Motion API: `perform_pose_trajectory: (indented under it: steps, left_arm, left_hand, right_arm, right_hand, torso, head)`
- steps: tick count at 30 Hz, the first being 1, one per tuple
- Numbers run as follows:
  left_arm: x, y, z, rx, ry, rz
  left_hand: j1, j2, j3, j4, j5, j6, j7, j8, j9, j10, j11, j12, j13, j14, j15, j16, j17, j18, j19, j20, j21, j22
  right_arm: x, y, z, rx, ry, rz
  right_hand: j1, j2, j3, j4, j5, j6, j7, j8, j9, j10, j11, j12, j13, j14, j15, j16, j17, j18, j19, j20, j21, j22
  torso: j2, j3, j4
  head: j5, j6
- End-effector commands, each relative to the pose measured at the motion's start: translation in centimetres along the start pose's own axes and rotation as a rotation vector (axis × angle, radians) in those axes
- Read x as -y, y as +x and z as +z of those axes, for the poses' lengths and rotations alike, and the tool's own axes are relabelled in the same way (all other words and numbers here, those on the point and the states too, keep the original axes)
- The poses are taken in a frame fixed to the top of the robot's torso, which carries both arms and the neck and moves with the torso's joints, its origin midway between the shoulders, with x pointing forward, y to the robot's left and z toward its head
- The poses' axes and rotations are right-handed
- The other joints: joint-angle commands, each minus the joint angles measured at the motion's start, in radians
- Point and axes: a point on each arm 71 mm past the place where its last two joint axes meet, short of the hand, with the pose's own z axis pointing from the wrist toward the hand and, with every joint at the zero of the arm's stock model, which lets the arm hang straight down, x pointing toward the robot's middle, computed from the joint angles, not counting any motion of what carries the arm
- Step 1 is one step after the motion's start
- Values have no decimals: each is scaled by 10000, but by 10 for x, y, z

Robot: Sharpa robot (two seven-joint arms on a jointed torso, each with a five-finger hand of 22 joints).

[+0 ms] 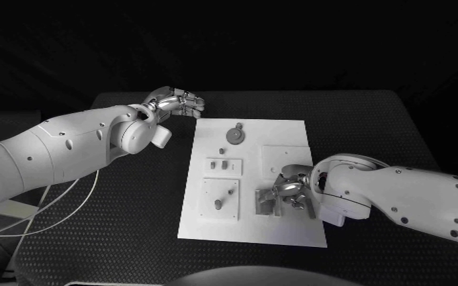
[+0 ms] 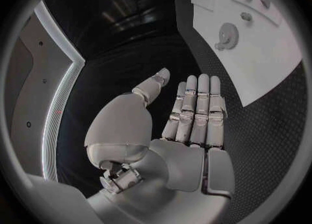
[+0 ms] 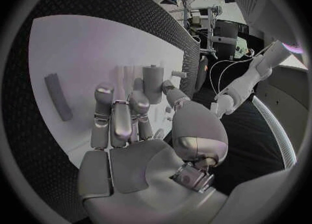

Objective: Assemble the parts on the task board

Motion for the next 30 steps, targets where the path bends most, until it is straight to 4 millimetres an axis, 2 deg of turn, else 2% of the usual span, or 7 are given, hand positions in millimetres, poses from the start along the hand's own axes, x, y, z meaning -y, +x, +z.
perform_pose_trajectory:
  steps: [1, 4, 9, 15, 24, 30]
  left_arm:
    - [1, 1, 0, -149, 38, -86]
    - [1, 2, 0, -159, 40, -88]
    - [1, 1, 0, -160, 36, -89]
    - [1, 1, 0, -158, 26, -89]
    - [0, 1, -1, -190, 8, -97]
    - [0, 2, 0, -258, -7, -112]
  left_hand:
    - [-106, -27, -51, -4, -9, -40, -28, 40, -14, 40, 0, 27, -15, -17, 36, -51, 20, 176, -14, 20, 33, -10]
    - [-107, -30, -51, -4, -9, -41, -27, 39, -15, 38, 0, 26, -16, -17, 36, -54, 23, 176, -15, 20, 33, -11]
    - [-109, -30, -51, -1, -9, -44, -26, 38, -17, 38, 1, 26, -17, -17, 36, -58, 29, 176, -16, 21, 33, -12]
    - [-110, -28, -50, 1, -9, -44, -26, 39, -18, 38, 1, 26, -18, -17, 36, -62, 35, 177, -16, 21, 34, -12]
    - [-116, -29, -51, 5, -9, -41, -26, 41, -19, 41, 1, 26, -19, -20, 38, -70, 44, 176, -20, 24, 33, -14]
    - [-122, -29, -52, 10, -10, -40, -27, 42, -20, 43, 0, 27, -19, -23, 40, -76, 49, 175, -23, 25, 32, -16]
  right_arm:
    - [1, 2, 1, -29, 41, -250]
    - [1, 2, 1, -16, 27, -268]
    - [1, 2, 2, -3, 33, -364]
    - [1, 2, 3, 60, 49, -399]
    - [1, 1, 3, 88, 56, -483]
    - [1, 2, 3, 18, 53, -523]
  right_hand:
    - [47, 159, 1272, -1234, 34, 34, 12, 3, 1, -84, 26, -72, -34, -38, -39, -37, -36, 377, -85, 16, -21, 156]
    - [-15, 135, 1276, -1225, 33, 24, 21, -18, -6, -183, 35, -186, -102, -110, -32, -60, -130, 377, -113, 29, -41, 153]
    - [-115, 51, 1268, -1210, 34, 8, 32, -45, -14, -267, 45, -279, -158, -169, -25, -85, -201, 377, -132, 47, -59, 150]
    - [-334, -164, 1282, -1096, 34, -4, 44, -85, -22, -334, 57, -354, -203, -213, -16, -114, -246, 377, -126, 66, -88, 136]
    - [-977, -518, 1317, -636, 33, -16, 51, -145, -27, -409, 62, -430, -251, -262, -15, -152, -305, 377, -117, 71, -144, 122]
    - [-1234, -882, 1394, -472, 33, -71, 66, -196, -31, -463, 75, -447, -251, -320, -9, -177, -354, 377, -131, 53, -169, 127]
  torso:
    - [-5, 1, 1]
    - [-3, 9, 6]
    - [-1, 2, -1]
    - [-4, 7, -4]
    - [0, 5, -6]
    - [-2, 9, -8]
  head:
    - [5, 21]
    - [6, 16]
    - [1, 18]
    - [-2, -3]
    - [-11, -7]
    - [-1, -16]
